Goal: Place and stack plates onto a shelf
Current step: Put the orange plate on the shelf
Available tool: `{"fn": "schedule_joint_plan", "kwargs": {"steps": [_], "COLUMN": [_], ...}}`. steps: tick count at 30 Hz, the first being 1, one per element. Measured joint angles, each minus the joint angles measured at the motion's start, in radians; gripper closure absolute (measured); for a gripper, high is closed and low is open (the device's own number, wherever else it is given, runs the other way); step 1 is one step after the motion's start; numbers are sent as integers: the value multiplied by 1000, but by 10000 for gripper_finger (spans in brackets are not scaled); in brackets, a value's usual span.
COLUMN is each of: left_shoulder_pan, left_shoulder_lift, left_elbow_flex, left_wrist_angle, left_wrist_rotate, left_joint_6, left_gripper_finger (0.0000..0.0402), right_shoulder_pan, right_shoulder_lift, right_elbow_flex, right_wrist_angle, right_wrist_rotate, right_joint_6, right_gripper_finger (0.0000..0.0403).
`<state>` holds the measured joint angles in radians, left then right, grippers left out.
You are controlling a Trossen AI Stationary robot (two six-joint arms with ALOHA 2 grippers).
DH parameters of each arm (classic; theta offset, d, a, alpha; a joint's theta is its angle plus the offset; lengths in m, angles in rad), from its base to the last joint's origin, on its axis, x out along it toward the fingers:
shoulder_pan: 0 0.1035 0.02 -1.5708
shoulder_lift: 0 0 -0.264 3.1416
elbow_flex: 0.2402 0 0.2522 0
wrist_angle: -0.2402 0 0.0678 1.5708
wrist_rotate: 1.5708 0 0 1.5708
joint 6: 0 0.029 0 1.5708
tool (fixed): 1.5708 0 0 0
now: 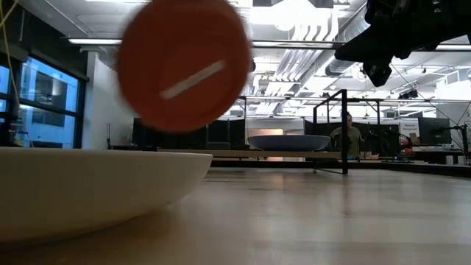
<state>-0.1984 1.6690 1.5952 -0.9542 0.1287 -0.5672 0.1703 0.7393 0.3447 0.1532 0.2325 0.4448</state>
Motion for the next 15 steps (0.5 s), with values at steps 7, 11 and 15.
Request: {"fn": "schedule_joint_plan", "kwargs": {"steps": [7,11,15], "left_shoulder_pan": [48,106,174], "left_shoulder_lift": [151,180,237], "left_elbow_flex": [300,313,314], "left_wrist_angle": [-296,-300,-296], "left_wrist_rotate": [-422,-555,-560], "left_joint_6": [335,430,472], "left_gripper_finger": [401,401,401], "right_shoulder_pan": [0,0,0], "right_shoulder_lift": [0,-1,0], "right_elbow_flex": [0,0,0], "right_wrist_angle": [1,1,2], "right_wrist_rotate": [33,47,47], "right_joint_6": [0,0,0], "right_gripper_finger": [403,403,403]}}
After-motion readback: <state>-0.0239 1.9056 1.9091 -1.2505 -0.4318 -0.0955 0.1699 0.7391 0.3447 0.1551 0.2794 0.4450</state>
